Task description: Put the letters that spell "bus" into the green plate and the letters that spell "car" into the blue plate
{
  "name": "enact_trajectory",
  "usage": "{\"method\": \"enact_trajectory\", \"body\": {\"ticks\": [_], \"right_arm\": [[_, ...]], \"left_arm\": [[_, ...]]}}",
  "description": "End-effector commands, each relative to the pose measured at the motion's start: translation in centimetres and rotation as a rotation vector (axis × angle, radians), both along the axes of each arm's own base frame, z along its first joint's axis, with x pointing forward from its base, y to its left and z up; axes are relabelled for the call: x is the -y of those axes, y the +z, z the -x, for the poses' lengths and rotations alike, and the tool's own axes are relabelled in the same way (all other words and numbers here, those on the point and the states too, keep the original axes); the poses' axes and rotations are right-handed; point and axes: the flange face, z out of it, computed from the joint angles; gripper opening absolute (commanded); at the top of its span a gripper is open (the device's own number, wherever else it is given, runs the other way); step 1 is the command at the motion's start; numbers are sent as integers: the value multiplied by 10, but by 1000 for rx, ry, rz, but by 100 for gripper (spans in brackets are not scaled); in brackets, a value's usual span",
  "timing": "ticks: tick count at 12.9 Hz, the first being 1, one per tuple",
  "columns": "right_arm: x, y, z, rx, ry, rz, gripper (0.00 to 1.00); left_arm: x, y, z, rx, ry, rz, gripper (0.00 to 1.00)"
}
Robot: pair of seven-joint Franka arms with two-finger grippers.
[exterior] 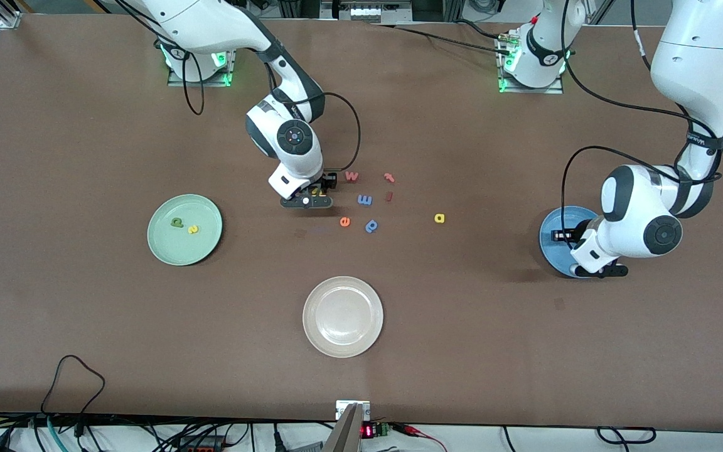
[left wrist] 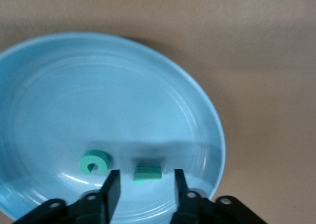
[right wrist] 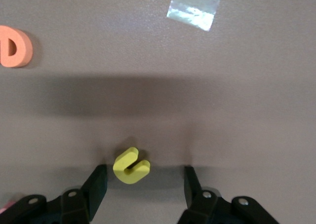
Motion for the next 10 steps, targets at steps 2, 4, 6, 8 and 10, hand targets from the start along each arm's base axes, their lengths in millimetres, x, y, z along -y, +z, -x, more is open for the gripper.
{"method": "enact_trajectory", "body": {"ticks": [2, 4, 6, 8, 10], "right_arm": [[-6, -3, -2, 17, 3, -1, 68], [-7, -3, -2, 20, 4, -2, 63], [-9, -5, -3, 34, 10, -16, 60], [-9, -7, -3, 39, 14, -19, 60], [-10, -8, -2, 37, 17, -19, 57]], "left_arm": [[22, 31, -10, 47, -92, 31, 92], [64, 54, -22, 74, -92, 47, 48], [138, 65, -18, 78, 9, 45, 45], [210, 65, -6, 77, 78, 26, 45], [262, 49, 12, 75, 102, 15, 46]]}}
